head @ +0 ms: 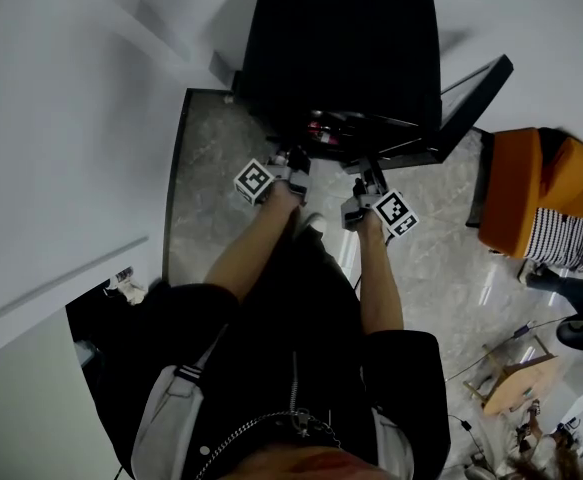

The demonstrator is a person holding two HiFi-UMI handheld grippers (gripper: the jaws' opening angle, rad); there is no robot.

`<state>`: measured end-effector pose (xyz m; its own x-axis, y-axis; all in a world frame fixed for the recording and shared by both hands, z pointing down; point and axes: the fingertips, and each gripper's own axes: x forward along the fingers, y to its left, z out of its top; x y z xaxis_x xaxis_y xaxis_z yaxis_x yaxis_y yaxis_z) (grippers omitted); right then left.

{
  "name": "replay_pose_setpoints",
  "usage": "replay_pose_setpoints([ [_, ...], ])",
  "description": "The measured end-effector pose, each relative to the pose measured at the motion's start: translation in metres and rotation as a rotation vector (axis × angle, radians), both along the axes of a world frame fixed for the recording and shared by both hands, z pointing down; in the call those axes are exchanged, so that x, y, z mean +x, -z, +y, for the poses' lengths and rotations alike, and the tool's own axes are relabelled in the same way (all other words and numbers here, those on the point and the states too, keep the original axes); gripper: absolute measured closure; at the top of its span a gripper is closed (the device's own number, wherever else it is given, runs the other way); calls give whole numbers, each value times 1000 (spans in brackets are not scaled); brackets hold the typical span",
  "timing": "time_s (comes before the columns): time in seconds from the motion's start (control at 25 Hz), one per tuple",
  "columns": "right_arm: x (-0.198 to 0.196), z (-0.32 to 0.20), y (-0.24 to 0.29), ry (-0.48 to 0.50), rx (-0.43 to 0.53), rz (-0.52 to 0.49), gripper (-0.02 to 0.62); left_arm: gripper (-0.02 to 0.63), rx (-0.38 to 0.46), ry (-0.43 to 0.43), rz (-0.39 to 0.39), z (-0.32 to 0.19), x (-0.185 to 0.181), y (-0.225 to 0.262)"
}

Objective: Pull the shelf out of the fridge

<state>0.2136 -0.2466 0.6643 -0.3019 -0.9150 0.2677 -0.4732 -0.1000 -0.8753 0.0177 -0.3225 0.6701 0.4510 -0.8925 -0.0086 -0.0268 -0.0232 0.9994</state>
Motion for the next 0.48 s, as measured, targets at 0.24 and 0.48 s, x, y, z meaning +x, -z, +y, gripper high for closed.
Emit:
replay_pose_setpoints([
  [0.24, 13, -25, -7, -40, 22, -112, 465, 581, -8, -24, 32, 1, 4, 2],
  [0.48, 23, -37, -17, -88, 37, -194, 465, 571, -2, 24, 34, -19, -29, -5],
])
